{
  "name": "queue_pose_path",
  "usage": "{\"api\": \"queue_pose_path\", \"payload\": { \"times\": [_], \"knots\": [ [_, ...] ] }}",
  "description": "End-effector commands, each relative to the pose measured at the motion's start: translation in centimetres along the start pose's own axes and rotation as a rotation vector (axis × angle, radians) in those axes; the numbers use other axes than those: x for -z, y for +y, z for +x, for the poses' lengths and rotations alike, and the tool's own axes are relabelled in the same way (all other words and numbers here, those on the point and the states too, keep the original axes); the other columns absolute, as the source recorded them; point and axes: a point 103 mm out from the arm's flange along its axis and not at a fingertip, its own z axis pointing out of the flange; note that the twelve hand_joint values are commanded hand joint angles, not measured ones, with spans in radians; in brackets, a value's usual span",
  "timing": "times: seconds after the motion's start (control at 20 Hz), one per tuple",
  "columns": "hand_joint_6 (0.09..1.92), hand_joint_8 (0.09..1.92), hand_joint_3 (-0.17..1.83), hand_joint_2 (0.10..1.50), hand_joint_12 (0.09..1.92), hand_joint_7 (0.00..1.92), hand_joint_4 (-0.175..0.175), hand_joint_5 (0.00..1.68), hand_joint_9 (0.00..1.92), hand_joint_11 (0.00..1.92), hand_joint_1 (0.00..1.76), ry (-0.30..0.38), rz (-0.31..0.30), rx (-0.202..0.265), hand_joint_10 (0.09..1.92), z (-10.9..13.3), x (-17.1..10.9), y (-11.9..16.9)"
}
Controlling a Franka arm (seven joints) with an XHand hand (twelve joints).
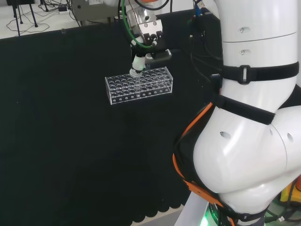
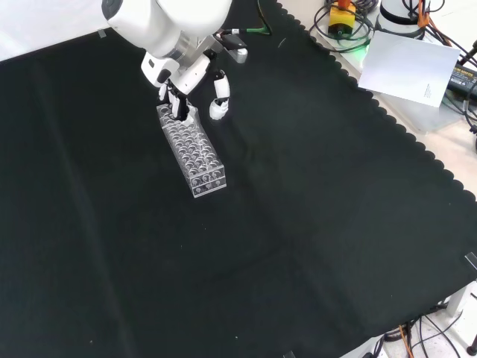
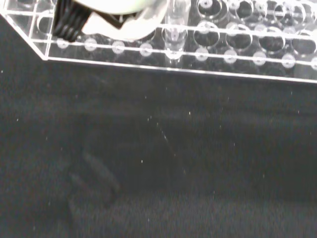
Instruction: Pick up the test tube.
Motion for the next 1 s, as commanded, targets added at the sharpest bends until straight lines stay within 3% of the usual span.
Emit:
{"api": "queue_pose_path", "payload": {
  "times": [0.05, 0.1, 0.2, 0.25, 0.3, 0.35, 0.4, 0.5, 0.8, 1.0],
  "knots": [
    [0.80, 0.74, 0.65, 0.63, 1.33, 1.22, -0.155, 0.85, 0.99, 0.48, 1.02, -0.002, -0.058, -0.022, 0.66, 0.2, 0.6, 0.3],
    [0.77, 0.72, 0.65, 0.63, 1.32, 1.26, -0.152, 0.90, 1.03, 0.51, 1.04, 0.001, -0.071, -0.026, 0.64, 0.4, 0.7, 0.4],
    [0.76, 0.67, 0.45, 0.78, 1.31, 1.34, -0.016, 1.08, 1.09, 0.54, 1.09, 0.003, -0.099, -0.030, 0.62, 0.7, 0.8, 0.7],
    [0.70, 0.65, 0.38, 0.82, 1.30, 1.40, 0.004, 1.15, 1.14, 0.55, 1.11, 0.006, -0.120, -0.032, 0.61, 0.9, 0.8, 0.8],
    [0.65, 0.62, 0.35, 0.83, 1.29, 1.45, -0.014, 1.20, 1.19, 0.58, 1.14, 0.008, -0.142, -0.035, 0.60, 1.0, 0.9, 0.9],
    [0.59, 0.60, 0.35, 0.82, 1.28, 1.49, -0.056, 1.24, 1.23, 0.61, 1.16, 0.011, -0.163, -0.036, 0.58, 1.1, 1.0, 1.0],
    [0.56, 0.57, 0.43, 0.77, 1.26, 1.46, -0.106, 1.27, 1.28, 0.64, 1.22, 0.015, -0.186, -0.036, 0.56, 1.1, 1.1, 1.1],
    [0.56, 0.59, 0.54, 0.70, 1.22, 1.40, -0.158, 1.29, 1.31, 0.70, 1.33, 0.018, -0.210, -0.027, 0.47, 1.3, 1.3, 1.3],
    [0.47, 0.61, 0.56, 0.66, 1.19, 1.43, -0.175, 1.34, 1.42, 0.75, 1.43, 0.014, -0.234, -0.012, 0.13, 1.4, 1.9, 1.9],
    [0.45, 0.61, 0.61, 0.63, 1.19, 1.44, -0.175, 1.35, 1.46, 0.75, 1.43, 0.013, -0.240, -0.012, 0.09, 1.2, 2.3, 1.7]
  ]
}}
